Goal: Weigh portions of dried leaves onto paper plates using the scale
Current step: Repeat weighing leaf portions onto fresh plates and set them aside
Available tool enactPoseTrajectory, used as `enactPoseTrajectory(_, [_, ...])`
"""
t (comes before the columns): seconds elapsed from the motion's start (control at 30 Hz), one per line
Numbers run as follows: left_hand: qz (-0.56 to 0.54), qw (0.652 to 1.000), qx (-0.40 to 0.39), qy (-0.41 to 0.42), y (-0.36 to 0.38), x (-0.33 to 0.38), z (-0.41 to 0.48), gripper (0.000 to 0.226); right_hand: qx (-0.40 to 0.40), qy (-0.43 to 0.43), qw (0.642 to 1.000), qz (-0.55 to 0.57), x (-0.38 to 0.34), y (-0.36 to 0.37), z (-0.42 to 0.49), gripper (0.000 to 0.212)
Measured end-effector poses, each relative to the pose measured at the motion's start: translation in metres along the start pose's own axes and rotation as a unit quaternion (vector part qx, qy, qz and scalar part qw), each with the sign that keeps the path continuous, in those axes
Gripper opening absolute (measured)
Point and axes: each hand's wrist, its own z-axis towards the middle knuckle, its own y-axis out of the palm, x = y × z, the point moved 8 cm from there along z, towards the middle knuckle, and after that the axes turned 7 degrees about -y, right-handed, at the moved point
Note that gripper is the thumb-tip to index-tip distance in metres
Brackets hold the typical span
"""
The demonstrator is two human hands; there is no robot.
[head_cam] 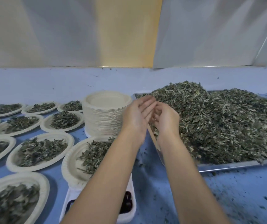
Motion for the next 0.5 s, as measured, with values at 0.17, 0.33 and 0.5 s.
enactPoseTrajectory(0.17, [0.026, 0.999, 0.022, 0.041, -0.033, 0.04, -0.022, 0.03, -0.094, 0.02, 0.995, -0.029, 0.024, 0.04, -0.025, 0.033])
enactPoseTrajectory(0.33, [0.081, 0.992, 0.058, 0.073, -0.083, 0.073, -0.045, 0.027, -0.161, 0.038, 0.98, -0.107, 0.048, 0.061, -0.043, 0.032])
enactPoseTrajectory(0.5, [0.115, 0.983, 0.122, 0.072, -0.134, 0.088, -0.057, 0.028, -0.147, 0.005, 0.971, -0.186, 0.046, 0.049, -0.04, 0.029])
